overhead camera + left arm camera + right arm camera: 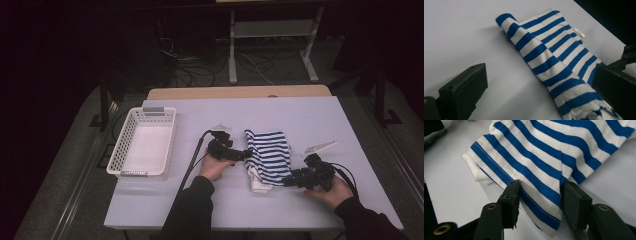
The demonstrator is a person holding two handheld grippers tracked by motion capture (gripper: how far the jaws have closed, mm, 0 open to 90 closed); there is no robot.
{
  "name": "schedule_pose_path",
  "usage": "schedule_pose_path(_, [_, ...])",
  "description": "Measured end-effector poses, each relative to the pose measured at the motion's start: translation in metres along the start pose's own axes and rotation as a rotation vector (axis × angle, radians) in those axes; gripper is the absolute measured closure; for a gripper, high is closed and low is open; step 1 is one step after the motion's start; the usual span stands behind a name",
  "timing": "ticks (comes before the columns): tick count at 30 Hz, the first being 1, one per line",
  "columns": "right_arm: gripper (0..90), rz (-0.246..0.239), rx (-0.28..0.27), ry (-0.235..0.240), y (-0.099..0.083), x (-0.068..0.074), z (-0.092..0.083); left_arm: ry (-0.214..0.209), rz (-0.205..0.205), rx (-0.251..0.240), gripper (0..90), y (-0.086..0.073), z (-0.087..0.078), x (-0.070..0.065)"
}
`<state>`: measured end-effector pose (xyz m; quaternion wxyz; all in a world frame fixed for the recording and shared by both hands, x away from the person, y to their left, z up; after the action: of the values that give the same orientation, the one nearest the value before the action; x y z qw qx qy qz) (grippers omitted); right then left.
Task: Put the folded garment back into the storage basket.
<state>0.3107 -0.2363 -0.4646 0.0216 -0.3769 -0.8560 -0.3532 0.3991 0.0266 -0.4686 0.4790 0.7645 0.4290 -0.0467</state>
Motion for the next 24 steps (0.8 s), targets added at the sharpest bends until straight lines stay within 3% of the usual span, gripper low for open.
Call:
schedule_pose_path(10, [62.5, -0.014, -0.004, 0.004, 0.001, 0.002, 0.002, -0.006, 0.012, 0.021, 7.0, -0.001, 0.016, -0.008])
schedule_pose_path(16, [71.0, -0.004, -0.014, 0.032, 0.003, 0.0, 0.002, -0.001, 0.005, 0.006, 19.8, -0.001, 0.022, -0.013])
schedule_pose_path(24, [74.8, -0.011, -0.018, 0.028, 0.005, 0.001, 0.001, -0.005, -0.014, -0.002, 36.2, -0.001, 0.027, -0.016])
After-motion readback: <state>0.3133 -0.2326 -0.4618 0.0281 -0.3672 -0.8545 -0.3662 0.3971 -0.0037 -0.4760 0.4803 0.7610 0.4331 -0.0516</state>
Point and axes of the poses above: each handheld gripper's, and its own axes: z roughly forward along the jaws, y roughly out of its top, x roughly to its left, the point moved 3 cm from there along z, roughly forward along the jaws, and after that the axes turned 5 degrees about -z, right-handed, at the moved point
